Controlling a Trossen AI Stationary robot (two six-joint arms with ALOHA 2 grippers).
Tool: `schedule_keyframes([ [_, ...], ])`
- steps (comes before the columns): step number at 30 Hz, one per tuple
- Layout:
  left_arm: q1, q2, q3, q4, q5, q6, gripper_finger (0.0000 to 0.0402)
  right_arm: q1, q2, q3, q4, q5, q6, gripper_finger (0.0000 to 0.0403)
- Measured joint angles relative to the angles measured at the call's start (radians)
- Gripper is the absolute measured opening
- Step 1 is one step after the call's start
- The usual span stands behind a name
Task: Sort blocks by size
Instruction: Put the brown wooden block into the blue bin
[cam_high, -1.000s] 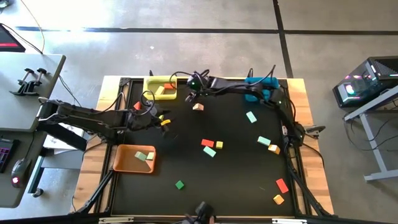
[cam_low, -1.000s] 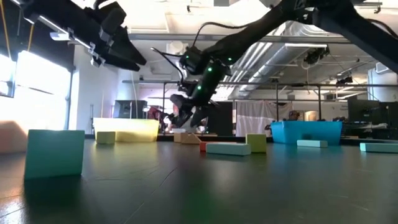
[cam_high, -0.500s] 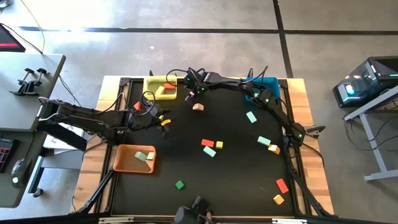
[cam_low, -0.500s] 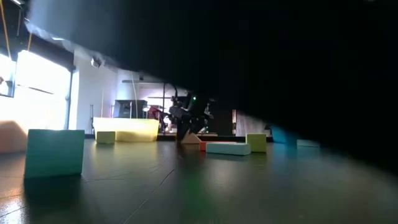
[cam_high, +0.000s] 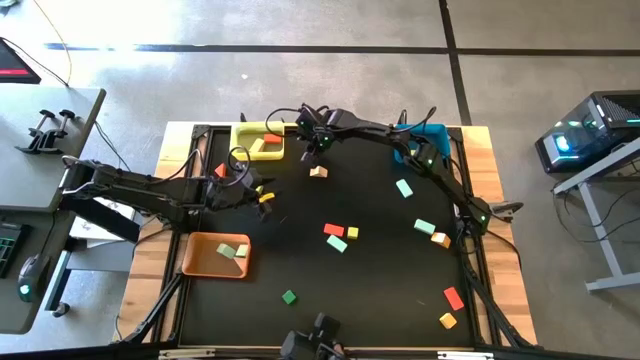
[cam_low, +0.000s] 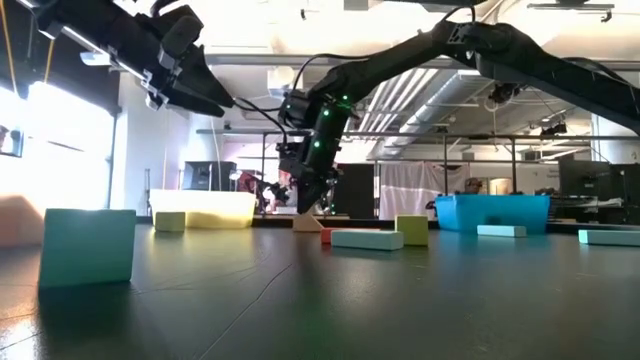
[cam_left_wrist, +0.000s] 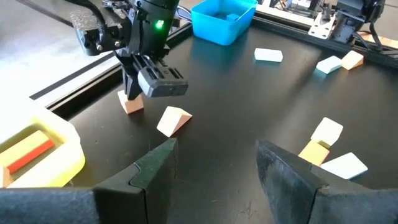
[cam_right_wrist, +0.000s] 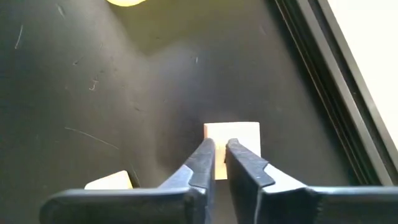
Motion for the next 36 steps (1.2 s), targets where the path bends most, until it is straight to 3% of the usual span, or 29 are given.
schedule_keyframes([
  [4, -0.01, 0.0, 0.0, -0.001, 0.0, 0.0, 0.0201, 0.0, 0.0, 0.0, -0.003, 0.003, 0.001, 0.0026],
  [7, -0.012, 0.0, 0.0, -0.001, -0.003, 0.0, 0.0201, 0.0, -0.002, 0.0, -0.02, -0.011, 0.0, 0.0046],
  [15, -0.012, 0.0, 0.0, -0.001, -0.007, 0.0, 0.0201, 0.0, -0.008, -0.001, -0.04, -0.051, -0.027, 0.0165],
  [21, -0.012, 0.0, 0.0, 0.0, -0.014, 0.0, 0.0201, -0.011, -0.006, -0.001, -0.034, -0.006, -0.046, 0.0235],
  [28, -0.012, 0.0, 0.0, 0.001, -0.014, 0.0, 0.0201, -0.037, 0.0, -0.002, -0.033, -0.007, -0.078, 0.0234],
  [36, -0.011, 0.0, 0.0, 0.003, -0.014, 0.0, 0.0201, -0.041, -0.022, 0.0, -0.193, -0.117, -0.084, 0.0231],
])
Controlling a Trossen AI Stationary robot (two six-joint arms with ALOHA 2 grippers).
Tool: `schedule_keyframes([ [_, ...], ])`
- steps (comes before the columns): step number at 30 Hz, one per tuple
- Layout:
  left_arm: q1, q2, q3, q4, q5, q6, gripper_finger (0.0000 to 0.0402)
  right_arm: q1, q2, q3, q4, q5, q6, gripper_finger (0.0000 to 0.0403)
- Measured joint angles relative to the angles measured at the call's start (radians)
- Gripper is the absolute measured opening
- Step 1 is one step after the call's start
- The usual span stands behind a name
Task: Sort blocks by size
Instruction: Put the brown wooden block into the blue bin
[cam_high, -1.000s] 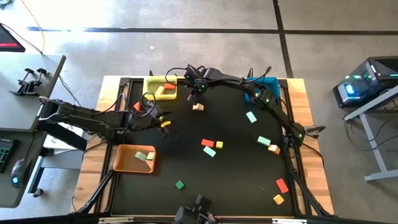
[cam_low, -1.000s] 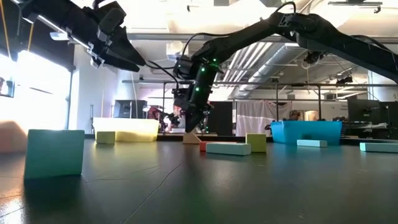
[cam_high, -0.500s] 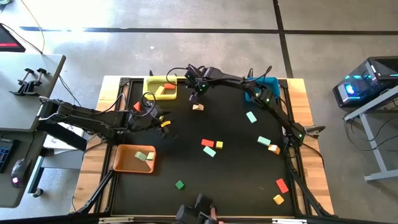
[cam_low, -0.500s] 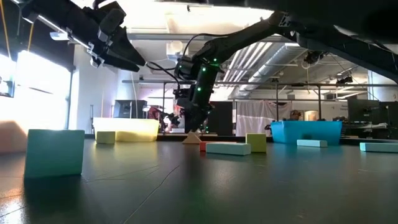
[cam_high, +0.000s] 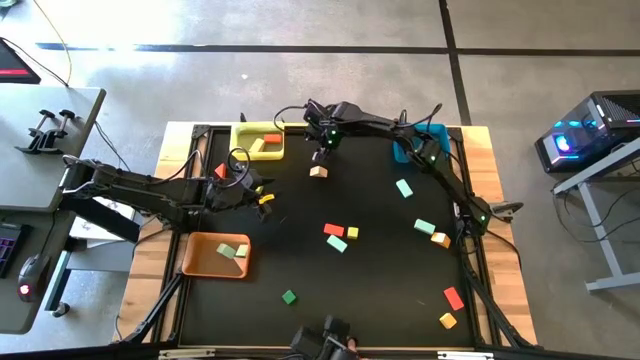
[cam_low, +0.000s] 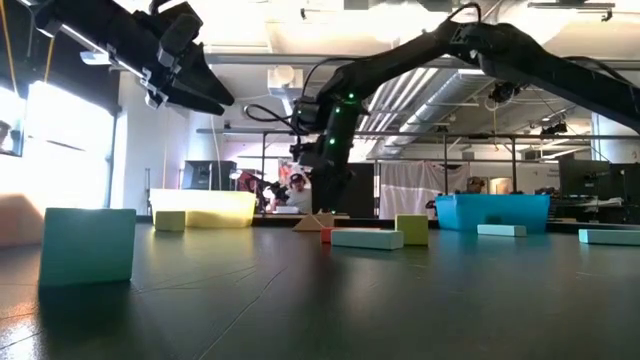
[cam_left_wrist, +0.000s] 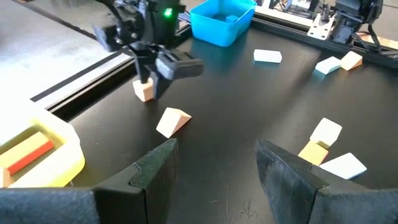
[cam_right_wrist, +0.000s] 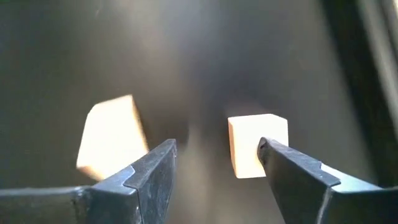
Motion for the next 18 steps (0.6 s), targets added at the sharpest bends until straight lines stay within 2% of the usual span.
schedule_keyframes([
  [3, 0.0, 0.0, 0.0, 0.005, -0.001, 0.0, 0.0201, 0.004, -0.022, -0.002, -0.062, -0.003, -0.001, 0.0231],
  [10, 0.0, 0.0, 0.0, 0.004, -0.002, 0.0, 0.0201, 0.008, -0.07, -0.001, -0.082, 0.022, -0.05, 0.0231],
  [18, 0.0, 0.0, 0.0, -0.002, -0.002, -0.001, 0.0201, 0.001, -0.069, -0.142, 0.055, 0.081, -0.09, 0.0231],
])
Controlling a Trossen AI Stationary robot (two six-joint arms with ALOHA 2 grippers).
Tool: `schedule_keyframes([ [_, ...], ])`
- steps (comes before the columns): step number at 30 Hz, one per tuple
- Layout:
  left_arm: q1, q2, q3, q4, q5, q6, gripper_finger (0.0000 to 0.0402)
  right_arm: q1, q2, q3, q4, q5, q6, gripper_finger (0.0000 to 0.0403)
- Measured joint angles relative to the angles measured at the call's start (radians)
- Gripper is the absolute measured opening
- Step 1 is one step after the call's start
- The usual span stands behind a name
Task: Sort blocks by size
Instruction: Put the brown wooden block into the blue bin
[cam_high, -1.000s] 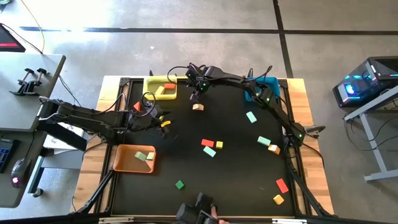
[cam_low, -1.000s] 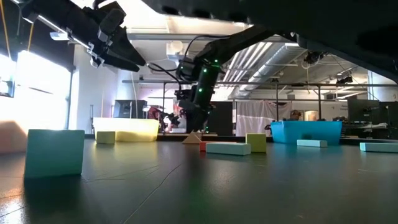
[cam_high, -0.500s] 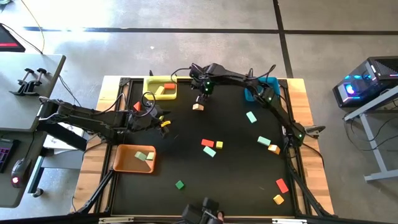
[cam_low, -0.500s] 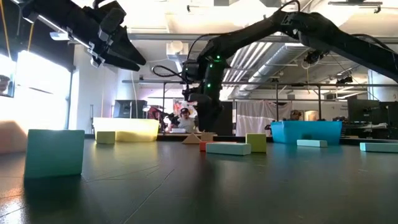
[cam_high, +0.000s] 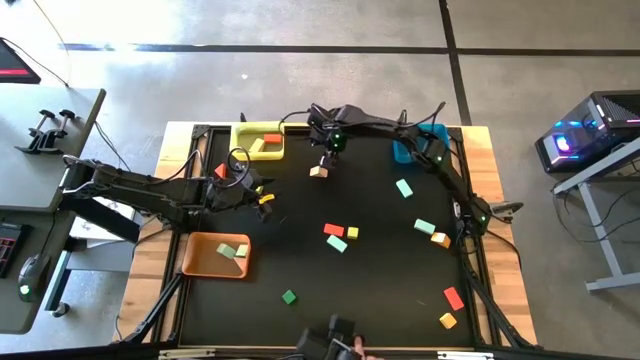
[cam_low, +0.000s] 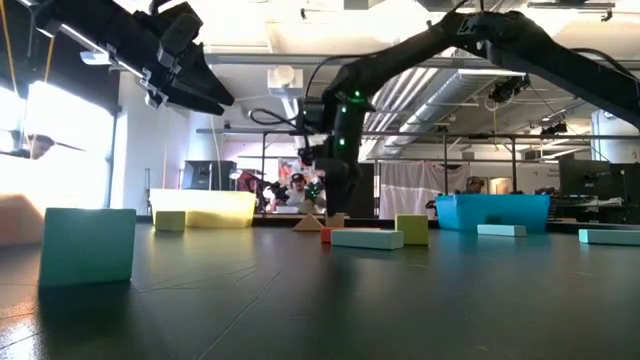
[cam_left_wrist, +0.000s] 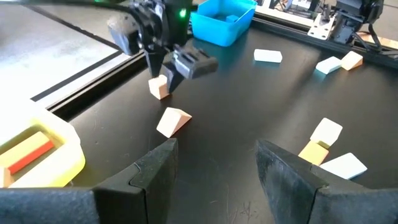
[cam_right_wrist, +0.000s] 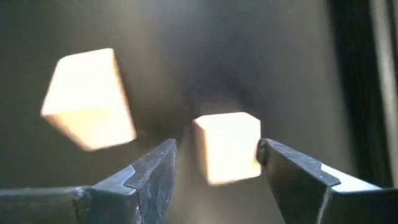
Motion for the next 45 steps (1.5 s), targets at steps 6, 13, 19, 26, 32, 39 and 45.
schedule_keyframes([
  [6, 0.0, 0.0, 0.0, 0.001, 0.0, 0.0, 0.0201, -0.001, -0.007, -0.123, 0.095, 0.029, -0.034, 0.0221],
  [13, 0.0, 0.0, 0.0, 0.006, -0.001, -0.001, 0.0201, 0.001, -0.008, -0.129, 0.101, -0.002, -0.036, 0.0123],
  [19, 0.0, 0.0, 0.0, 0.006, -0.001, 0.0, 0.0201, 0.016, -0.019, -0.088, 0.043, 0.024, -0.044, 0.0049],
  [26, 0.0, 0.0, 0.0, 0.006, -0.001, 0.0, 0.0201, 0.019, -0.049, -0.081, 0.011, 0.029, -0.051, 0.0058],
  [32, 0.0, 0.0, 0.0, 0.006, -0.001, 0.0, 0.0201, 0.019, -0.051, -0.081, 0.031, 0.014, -0.098, 0.0159],
  [39, 0.0, 0.0, 0.0, 0.006, -0.001, 0.001, 0.0201, 0.021, -0.051, -0.081, 0.05, 0.074, -0.175, 0.0243],
  [45, 0.0, 0.0, 0.0, 0.006, -0.001, 0.001, 0.0201, 0.021, -0.05, -0.081, 0.088, 0.047, -0.36, 0.0248],
])
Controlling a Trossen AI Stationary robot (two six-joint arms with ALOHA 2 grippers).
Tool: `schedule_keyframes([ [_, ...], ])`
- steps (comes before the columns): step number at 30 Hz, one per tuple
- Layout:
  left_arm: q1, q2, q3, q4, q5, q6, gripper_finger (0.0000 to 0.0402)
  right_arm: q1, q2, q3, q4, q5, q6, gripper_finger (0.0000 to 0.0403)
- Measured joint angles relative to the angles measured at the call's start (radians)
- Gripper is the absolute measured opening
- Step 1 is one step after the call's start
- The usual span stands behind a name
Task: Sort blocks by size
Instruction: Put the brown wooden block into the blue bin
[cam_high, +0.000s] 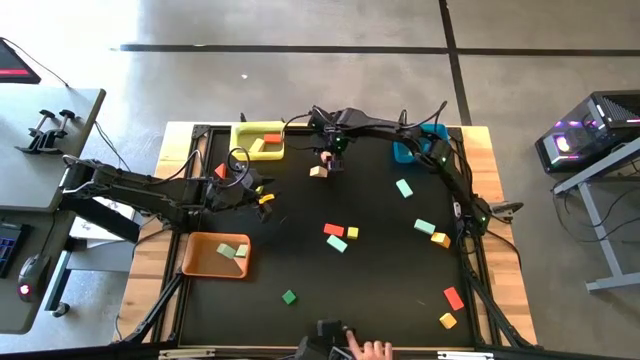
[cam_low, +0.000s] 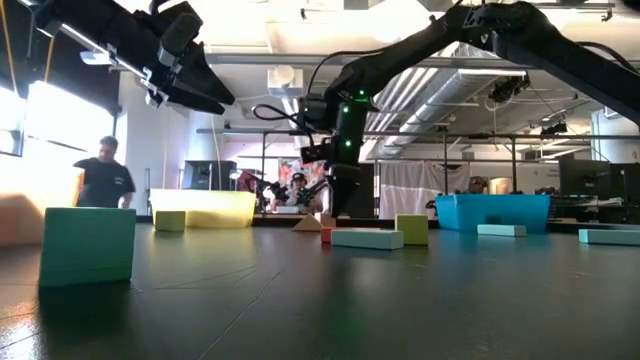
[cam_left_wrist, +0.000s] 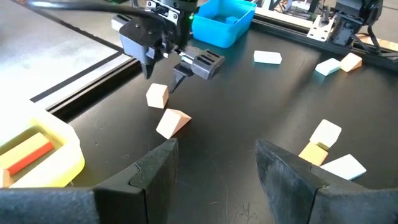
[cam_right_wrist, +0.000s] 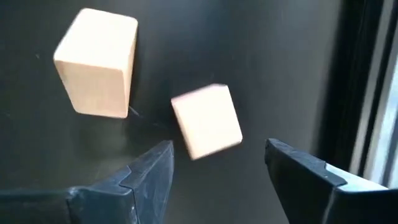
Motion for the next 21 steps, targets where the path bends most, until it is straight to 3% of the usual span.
schedule_keyframes([
  [9, 0.0, 0.0, 0.0, -0.001, 0.0, 0.0, 0.0201, 0.013, 0.054, 0.003, 0.023, -0.008, -0.124, 0.0238],
  [16, 0.0, 0.0, 0.0, -0.001, 0.0, 0.0, 0.0201, 0.008, 0.059, 0.003, 0.022, -0.038, -0.075, 0.0132],
  [21, 0.0, 0.0, 0.0, -0.002, 0.001, 0.0, 0.0201, -0.012, 0.046, 0.003, -0.065, -0.039, 0.029, 0.0128],
])
